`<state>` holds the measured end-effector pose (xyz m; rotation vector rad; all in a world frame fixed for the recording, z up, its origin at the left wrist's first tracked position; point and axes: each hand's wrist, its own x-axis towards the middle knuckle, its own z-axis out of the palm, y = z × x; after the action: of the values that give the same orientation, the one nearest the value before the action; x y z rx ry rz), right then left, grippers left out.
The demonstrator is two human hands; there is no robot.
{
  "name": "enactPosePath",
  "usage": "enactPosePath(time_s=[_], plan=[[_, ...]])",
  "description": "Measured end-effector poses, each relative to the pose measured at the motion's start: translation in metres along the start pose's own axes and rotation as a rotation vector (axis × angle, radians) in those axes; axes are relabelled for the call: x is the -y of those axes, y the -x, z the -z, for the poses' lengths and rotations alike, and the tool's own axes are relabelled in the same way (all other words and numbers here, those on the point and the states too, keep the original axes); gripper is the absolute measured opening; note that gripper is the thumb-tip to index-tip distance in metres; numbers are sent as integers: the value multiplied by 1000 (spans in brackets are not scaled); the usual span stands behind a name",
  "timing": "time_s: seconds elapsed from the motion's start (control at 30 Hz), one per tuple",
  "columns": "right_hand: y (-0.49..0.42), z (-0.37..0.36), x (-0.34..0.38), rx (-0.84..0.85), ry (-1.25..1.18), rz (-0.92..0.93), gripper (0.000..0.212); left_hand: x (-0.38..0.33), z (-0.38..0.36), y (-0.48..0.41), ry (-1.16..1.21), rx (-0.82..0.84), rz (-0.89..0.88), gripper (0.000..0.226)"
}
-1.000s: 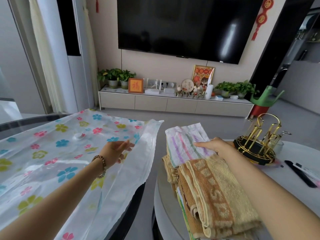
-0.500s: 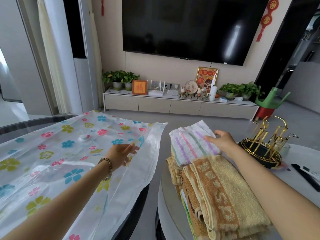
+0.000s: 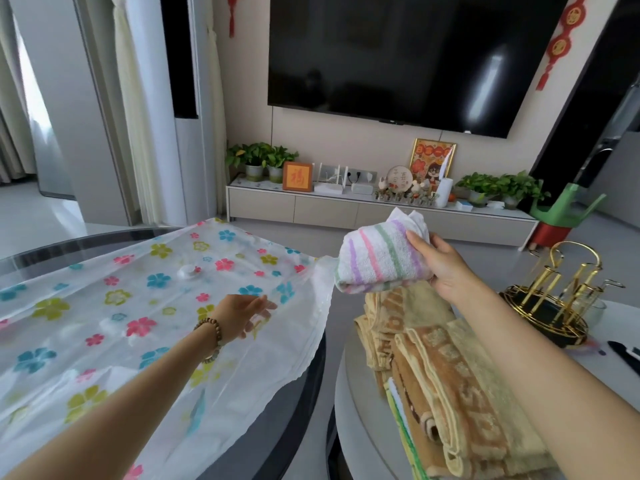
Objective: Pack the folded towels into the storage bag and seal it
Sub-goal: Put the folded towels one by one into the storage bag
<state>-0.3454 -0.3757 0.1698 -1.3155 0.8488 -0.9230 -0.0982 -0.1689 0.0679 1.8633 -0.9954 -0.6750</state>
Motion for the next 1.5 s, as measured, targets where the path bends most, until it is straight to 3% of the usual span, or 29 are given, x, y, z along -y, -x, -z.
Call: enactPosePath(time_s=[0.27,0.4,0.53,0.63,0.73,0.8,0.93,1.1,1.3,1.37,1.5], plan=[[61,-88,-41,180,-108,-53,31,44,86,31,0,-103,79,30],[105,-126,-101,246,-112,-173,33,42,102,42,52,-43,36,33],[148,-155,-161,266,31,-324,61,41,108,53,104,30,-33,34],[158,-165,-173,220,64,-432,48,38,111,60,168,49,-84,34],[155,-169,-172,244,29,-584,56,35,111,68,221,54,-98,33],[155,-169,-170,259,-24,-640,51,34,111,74,257,61,-106,32],[159,-175,-166,277,58,-625,46,31,111,84,267,98,-124,33],[164,-195,-169,355,-9,-639,17,27,117,92,254,155,-102,33],[127,-243,-181,172,-224,-543,39,17,132,95,272,142,-83,39],[119,-249,-183,199,-296,-587,42,16,136,96,285,137,-64,39],[112,-239,-189,204,-190,-591,36,14,143,95,306,129,-53,36]])
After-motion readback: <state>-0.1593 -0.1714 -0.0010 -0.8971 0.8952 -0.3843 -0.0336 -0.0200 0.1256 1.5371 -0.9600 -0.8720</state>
